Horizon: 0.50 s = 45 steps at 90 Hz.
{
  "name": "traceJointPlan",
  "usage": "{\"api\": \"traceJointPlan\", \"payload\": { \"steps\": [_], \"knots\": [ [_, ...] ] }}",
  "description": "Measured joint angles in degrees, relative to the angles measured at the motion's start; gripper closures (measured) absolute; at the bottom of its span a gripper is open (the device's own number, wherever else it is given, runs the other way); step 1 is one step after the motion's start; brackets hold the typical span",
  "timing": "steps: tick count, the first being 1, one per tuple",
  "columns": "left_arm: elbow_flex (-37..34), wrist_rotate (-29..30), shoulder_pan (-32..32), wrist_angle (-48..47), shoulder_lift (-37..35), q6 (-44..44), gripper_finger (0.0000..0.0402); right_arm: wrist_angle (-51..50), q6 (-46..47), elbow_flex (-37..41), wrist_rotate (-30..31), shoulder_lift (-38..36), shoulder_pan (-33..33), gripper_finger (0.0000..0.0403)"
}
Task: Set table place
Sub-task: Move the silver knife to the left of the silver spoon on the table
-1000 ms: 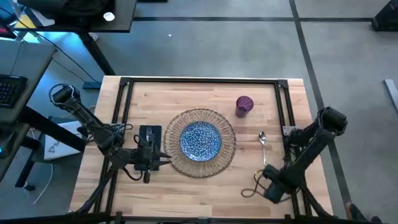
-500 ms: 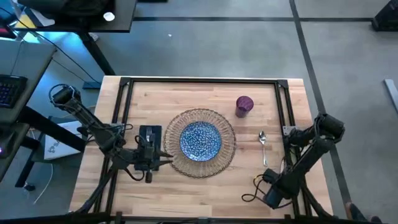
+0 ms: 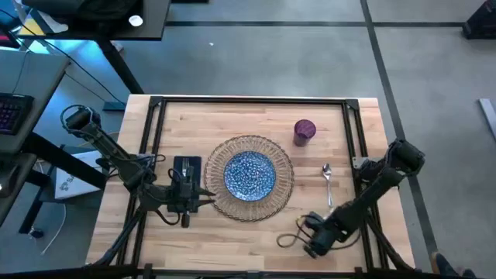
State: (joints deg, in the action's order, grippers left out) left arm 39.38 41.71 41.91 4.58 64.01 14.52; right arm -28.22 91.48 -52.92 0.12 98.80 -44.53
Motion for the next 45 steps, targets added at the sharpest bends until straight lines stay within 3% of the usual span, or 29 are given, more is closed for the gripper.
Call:
{"api": "traceJointPlan", "payload": {
  "steps": [13, 26, 45],
  "knots": [
    [0.0, -0.06, 0.0, 0.0, -0.02, -2.03, 0.0337, -1.09, -6.84, -2.95, 10.11, 0.27, 4.67, 0.0403],
    [0.0, -0.57, -0.29, -0.23, 0.0, -3.72, 0.0337, -6.13, -15.48, -6.64, 8.55, 0.13, 7.5, 0.0403],
    [0.0, -1.56, -3.05, 0.85, 5.03, -4.2, 0.0337, -24.1, -14.14, -8.85, 10.1, 0.11, 7.71, 0.0403]
  ]
}}
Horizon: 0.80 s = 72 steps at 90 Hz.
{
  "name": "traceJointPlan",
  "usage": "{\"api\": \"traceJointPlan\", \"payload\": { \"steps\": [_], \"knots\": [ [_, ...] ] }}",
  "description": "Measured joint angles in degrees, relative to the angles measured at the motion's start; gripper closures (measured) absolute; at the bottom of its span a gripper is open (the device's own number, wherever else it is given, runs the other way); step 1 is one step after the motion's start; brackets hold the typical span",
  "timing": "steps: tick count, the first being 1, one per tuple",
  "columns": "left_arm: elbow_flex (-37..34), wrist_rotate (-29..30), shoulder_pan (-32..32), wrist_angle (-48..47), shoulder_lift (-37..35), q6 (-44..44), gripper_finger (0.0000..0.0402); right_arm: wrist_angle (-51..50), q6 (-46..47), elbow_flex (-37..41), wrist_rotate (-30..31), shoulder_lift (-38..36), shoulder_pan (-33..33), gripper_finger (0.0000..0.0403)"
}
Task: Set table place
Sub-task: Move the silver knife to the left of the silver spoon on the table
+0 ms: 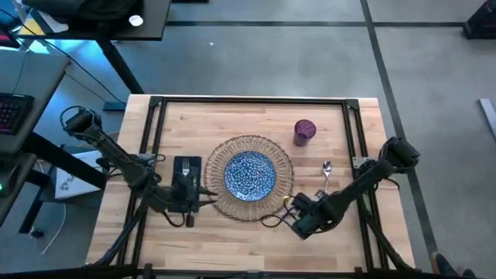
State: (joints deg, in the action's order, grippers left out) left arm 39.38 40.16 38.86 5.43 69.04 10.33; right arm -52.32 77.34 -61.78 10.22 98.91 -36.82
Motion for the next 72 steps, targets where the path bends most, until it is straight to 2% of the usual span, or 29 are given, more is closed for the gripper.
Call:
{"api": "traceJointPlan", "payload": {
  "steps": [13, 22, 35, 45, 52, 72],
  "knots": [
    [0.0, -1.73, -3.32, 8.73, 7.59, -1.77, 0.0337, -2.11, 1.75, 3.45, -0.69, -0.02, 0.09, 0.0403],
    [0.0, -5.34, -5.9, 17.06, 13.55, -4.7, 0.0337, -1.1, 2.8, 5.52, -2.34, -0.02, 0.09, 0.0403],
    [0.03, -11.35, -9.9, 28.58, 22.07, -5.55, 0.0333, 0.4, 3.31, 6.12, 1.55, 0.0, 0.09, 0.0403],
    [0.14, -14.39, -12.1, 35.79, 28.39, -5.74, 0.0324, 4.7, 0.52, 6.12, 1.14, 0.68, 0.09, 0.0403],
    [1.86, -15.97, -13.13, 38.2, 32.84, -5.99, 0.0313, 7.83, -0.31, 6.12, 0.78, 1.24, 0.04, 0.0403],
    [11.72, -22.41, -13.61, 37.14, 44.26, -5.93, 0.0272, 17.44, -2.82, 5.33, 0.15, 2.1, -0.11, 0.0403]
  ]
}}
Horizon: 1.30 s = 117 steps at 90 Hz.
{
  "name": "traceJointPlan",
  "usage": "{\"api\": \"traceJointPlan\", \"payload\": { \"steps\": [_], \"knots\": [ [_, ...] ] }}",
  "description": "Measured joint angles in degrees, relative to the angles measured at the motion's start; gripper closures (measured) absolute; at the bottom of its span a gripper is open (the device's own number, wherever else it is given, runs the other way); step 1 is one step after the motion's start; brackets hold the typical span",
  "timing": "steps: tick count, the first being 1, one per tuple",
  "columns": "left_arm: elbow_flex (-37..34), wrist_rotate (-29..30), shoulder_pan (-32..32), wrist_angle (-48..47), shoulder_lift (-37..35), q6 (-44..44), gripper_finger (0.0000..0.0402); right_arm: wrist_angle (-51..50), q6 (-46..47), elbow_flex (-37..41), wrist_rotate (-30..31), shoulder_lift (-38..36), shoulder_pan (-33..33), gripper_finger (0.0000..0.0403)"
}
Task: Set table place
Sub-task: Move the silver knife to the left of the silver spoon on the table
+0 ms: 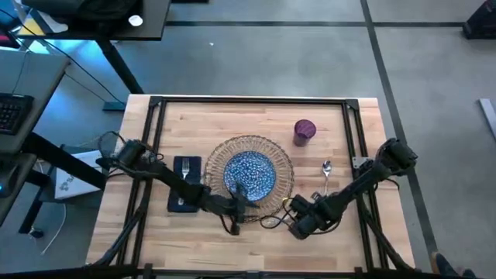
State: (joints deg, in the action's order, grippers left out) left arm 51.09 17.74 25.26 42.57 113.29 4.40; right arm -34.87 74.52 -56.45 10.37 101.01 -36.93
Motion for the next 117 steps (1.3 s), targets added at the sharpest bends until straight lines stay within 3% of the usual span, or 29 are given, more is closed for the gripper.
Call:
{"api": "traceJointPlan", "payload": {
  "steps": [28, 58, 96, 107, 117],
  "knots": [
    [12.43, 0.11, 2.03, -9.28, 8.48, 1.29, 0.0252, -6.29, 0.18, -3.8, 4.66, -1.57, -2.87, 0.0403],
    [24.82, 15.25, 5.34, -19.51, 18.08, 10.13, 0.0252, -3.07, 6.97, -3.65, 10.3, -1.25, -8.0, 0.0403],
    [26.49, 14.7, 5.03, -22.01, 20.68, 16.35, 0.0252, -0.9, 9.66, -3.65, 14.51, 2.9, -11.46, 0.0403],
    [26.54, 14.35, 5.27, -23.18, 20.68, 16.51, 0.0252, -3.63, 14.8, -3.65, 14.0, 5.54, -10.59, 0.0403],
    [26.58, 14.24, 5.6, -24.05, 20.68, 16.47, 0.0252, -4.2, 17.77, -3.85, 17.68, 4.92, -10.36, 0.0403]
  ]
}}
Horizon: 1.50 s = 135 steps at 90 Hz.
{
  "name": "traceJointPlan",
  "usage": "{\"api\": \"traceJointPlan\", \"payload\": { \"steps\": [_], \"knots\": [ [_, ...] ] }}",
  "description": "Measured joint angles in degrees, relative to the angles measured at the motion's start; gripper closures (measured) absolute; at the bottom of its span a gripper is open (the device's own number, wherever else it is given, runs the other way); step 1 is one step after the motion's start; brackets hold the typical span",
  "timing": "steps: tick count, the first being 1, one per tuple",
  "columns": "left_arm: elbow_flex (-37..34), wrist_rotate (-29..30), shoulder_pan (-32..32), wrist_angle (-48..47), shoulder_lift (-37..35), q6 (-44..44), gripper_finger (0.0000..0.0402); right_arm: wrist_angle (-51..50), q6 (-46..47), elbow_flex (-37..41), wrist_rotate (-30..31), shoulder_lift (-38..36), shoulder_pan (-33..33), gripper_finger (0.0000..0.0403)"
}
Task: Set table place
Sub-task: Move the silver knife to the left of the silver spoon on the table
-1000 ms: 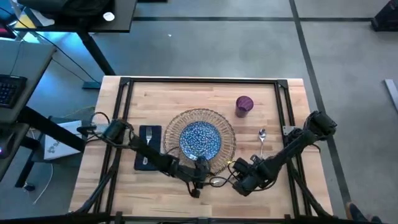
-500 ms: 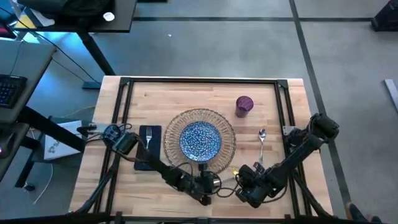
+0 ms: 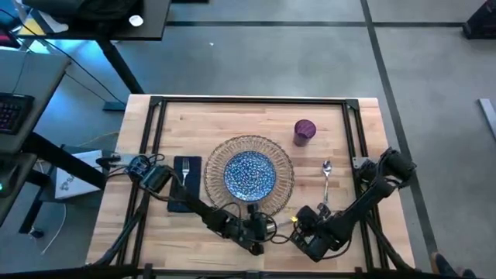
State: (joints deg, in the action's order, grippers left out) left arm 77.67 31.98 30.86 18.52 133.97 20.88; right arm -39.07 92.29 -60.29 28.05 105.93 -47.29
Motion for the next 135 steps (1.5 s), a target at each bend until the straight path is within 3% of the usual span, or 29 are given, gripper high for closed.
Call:
{"api": "traceJointPlan", "payload": {
  "steps": [24, 48, 69, 98, 110, 127, 135],
  "knots": [
    [-0.11, 0.1, 0.24, -0.74, 0.07, 0.1, 0.0252, -14.5, 9.59, 0.07, -2.38, -2.51, -1.85, 0.0403],
    [-0.17, 0.16, 0.26, -0.5, 0.15, -0.82, 0.0252, -10.42, 12.59, 4.0, -0.92, -2.25, 0.46, 0.0403],
    [-0.2, 0.21, 0.32, -0.54, 0.15, -0.97, 0.0252, -2.14, 12.39, 8.26, -3.67, -2.71, 1.91, 0.0403],
    [-0.2, 0.12, 0.33, -1.34, 0.16, -1.01, 0.0254, -1.4, 12.72, 8.57, -4.12, -2.56, 1.81, 0.0403],
    [-0.13, -0.63, 0.15, -1.01, 1.6, 0.16, 0.0279, -1.07, 12.72, 8.53, -4.11, -2.53, 1.79, 0.0403],
    [0.0, -3.28, -0.29, 0.19, 2.99, 2.35, 0.035, -0.57, 12.67, 8.52, -4.08, -2.47, 1.77, 0.0403],
    [0.02, -3.36, -0.14, 0.7, 3.04, 1.52, 0.0353, -0.76, 11.65, 8.52, -3.66, -3.15, 1.51, 0.0403]
  ]
}}
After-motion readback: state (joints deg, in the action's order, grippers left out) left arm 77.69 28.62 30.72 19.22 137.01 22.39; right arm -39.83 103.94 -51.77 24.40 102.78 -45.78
